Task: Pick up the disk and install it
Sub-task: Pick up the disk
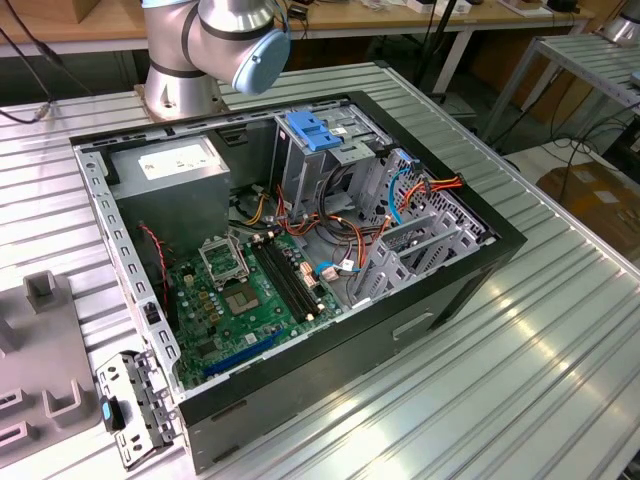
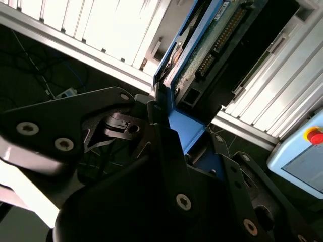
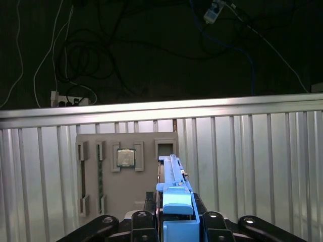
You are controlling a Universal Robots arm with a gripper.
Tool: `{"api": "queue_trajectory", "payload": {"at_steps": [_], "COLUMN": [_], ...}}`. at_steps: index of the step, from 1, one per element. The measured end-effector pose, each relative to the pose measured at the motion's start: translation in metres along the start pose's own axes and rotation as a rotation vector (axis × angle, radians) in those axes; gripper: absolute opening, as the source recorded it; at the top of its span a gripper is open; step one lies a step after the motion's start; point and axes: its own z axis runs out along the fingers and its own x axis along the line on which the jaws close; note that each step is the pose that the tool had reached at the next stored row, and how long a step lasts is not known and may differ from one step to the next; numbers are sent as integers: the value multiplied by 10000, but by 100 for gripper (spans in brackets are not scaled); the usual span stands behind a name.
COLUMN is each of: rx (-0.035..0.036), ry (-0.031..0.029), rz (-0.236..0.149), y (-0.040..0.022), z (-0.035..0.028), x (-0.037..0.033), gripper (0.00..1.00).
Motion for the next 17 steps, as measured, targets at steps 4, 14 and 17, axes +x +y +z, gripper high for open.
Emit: {"api": "queue_trajectory", "payload": {"at_steps": [4, 14, 17], "rx": [1, -1, -2], "ry": [6, 9, 9], "rz": [1, 1, 1], "y": [0, -1, -1], "z": [-36, -111, -131], "x": [-1, -1, -1], "gripper": [37, 37, 37]}}
